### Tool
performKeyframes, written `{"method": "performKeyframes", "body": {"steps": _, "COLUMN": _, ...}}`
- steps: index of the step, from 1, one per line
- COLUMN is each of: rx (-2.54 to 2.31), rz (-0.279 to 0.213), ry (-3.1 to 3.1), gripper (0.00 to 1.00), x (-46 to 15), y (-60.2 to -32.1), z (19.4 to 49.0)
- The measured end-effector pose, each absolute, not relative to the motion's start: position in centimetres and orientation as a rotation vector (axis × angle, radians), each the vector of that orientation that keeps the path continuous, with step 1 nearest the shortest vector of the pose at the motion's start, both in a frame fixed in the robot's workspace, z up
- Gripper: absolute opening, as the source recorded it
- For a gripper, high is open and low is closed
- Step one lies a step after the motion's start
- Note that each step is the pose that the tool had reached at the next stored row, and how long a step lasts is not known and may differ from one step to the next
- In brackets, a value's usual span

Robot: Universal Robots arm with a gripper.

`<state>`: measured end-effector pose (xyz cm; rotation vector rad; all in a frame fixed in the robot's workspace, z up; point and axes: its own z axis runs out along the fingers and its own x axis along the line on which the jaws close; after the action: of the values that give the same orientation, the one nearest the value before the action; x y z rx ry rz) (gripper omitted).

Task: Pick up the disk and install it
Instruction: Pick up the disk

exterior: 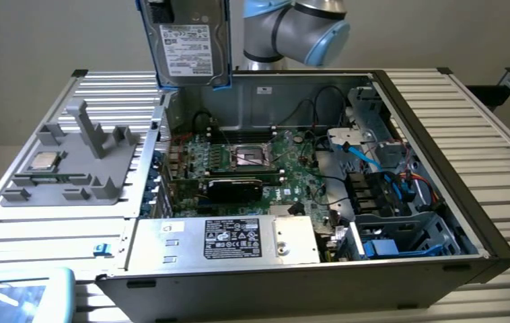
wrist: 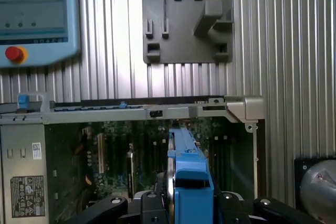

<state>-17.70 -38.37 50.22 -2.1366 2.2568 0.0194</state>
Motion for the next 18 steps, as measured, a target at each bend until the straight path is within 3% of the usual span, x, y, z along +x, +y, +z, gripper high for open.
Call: {"method": "performKeyframes", "body": {"steps": 18, "rx": -2.135, "rz": 0.049, "ry": 2.256, "gripper": 0.37, "x": -15.3, "y": -42.5, "z": 50.5}}
